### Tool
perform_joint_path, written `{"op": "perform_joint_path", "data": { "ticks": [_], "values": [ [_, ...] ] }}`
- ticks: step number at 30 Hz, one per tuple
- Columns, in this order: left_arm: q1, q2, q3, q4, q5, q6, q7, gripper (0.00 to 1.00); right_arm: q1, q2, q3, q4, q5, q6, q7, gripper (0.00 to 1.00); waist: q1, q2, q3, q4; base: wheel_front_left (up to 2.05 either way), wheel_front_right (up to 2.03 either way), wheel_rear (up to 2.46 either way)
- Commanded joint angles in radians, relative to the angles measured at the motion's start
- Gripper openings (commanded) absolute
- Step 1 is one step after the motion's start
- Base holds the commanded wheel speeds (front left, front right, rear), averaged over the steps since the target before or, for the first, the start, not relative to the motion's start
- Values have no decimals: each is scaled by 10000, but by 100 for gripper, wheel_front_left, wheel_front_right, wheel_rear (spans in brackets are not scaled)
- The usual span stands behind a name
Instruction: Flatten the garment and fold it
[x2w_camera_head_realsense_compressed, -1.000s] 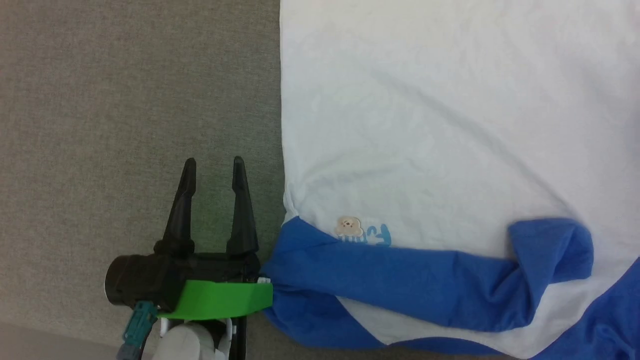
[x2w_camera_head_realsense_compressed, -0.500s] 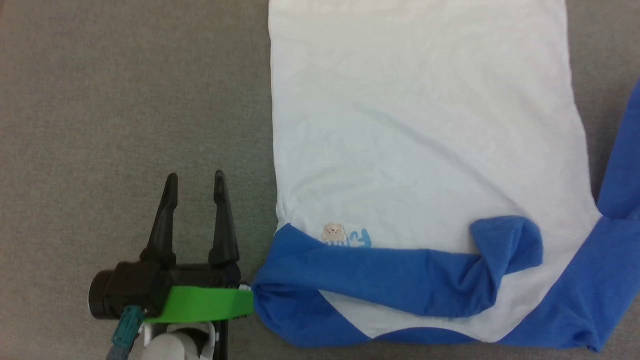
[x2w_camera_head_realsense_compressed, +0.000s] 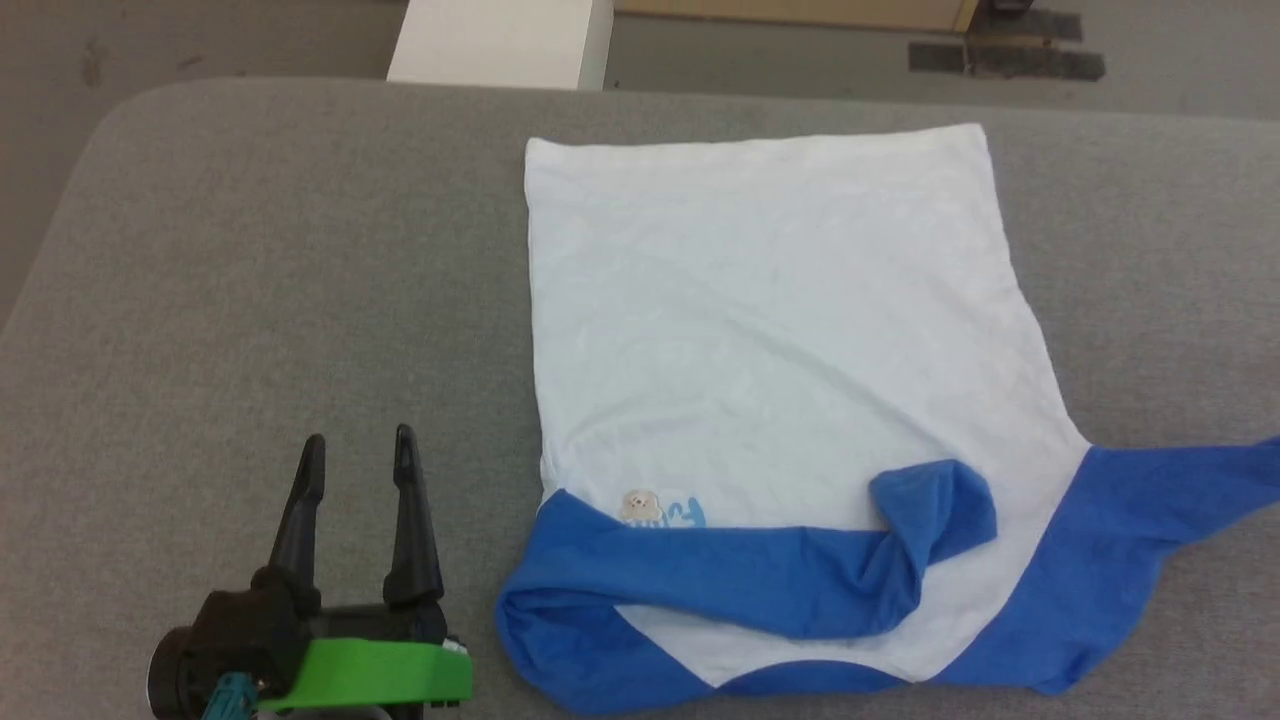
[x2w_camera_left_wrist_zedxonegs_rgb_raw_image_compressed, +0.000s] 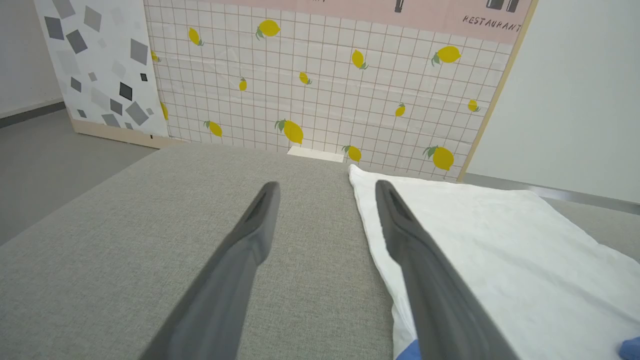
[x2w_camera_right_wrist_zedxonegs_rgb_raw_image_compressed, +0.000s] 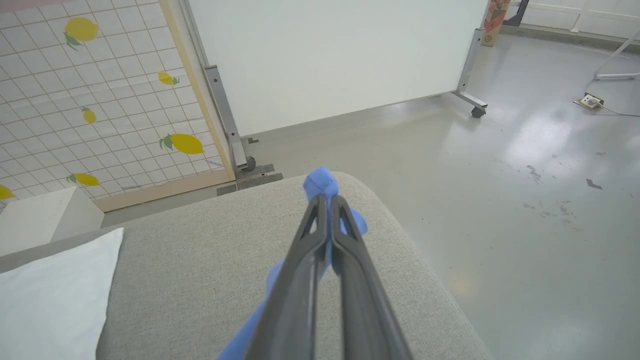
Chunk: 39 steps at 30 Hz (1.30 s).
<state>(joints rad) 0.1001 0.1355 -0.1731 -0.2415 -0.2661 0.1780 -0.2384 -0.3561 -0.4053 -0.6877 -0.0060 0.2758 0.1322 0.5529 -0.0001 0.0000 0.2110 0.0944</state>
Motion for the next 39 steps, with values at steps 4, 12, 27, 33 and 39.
{"op": "perform_joint_path", "data": {
  "ticks": [4, 12, 27, 33, 39],
  "values": [
    [357, 138, 63, -169, -66, 105, 117, 100, 592, 22, -130, -481, 237, -15, -160, 0, 1, 0, -815, -284, 0, 0, 0],
    [580, 127, -81, -287, -79, 175, 273, 100, 751, 288, 1410, -1756, 1296, -15, 201, 0, 1, 0, -1227, -227, 0, 0, 0],
    [676, 199, -286, -345, -183, 109, 413, 100, 687, 1502, 6337, -3836, 2247, -15, 1356, 0, 1, 0, -1516, 361, 0, 0, 0],
    [649, 210, -262, -278, -302, 72, 365, 100, 704, 2145, 8406, -3519, 2124, -15, 1335, 0, 1, 0, -1477, 715, 0, 0, 0],
    [539, 190, -256, -167, -422, 8, 277, 100, 266, 2293, 10749, -2033, 1872, -15, 599, 0, 1, 0, -1249, 1000, 0, 0, 0]
  ]
}}
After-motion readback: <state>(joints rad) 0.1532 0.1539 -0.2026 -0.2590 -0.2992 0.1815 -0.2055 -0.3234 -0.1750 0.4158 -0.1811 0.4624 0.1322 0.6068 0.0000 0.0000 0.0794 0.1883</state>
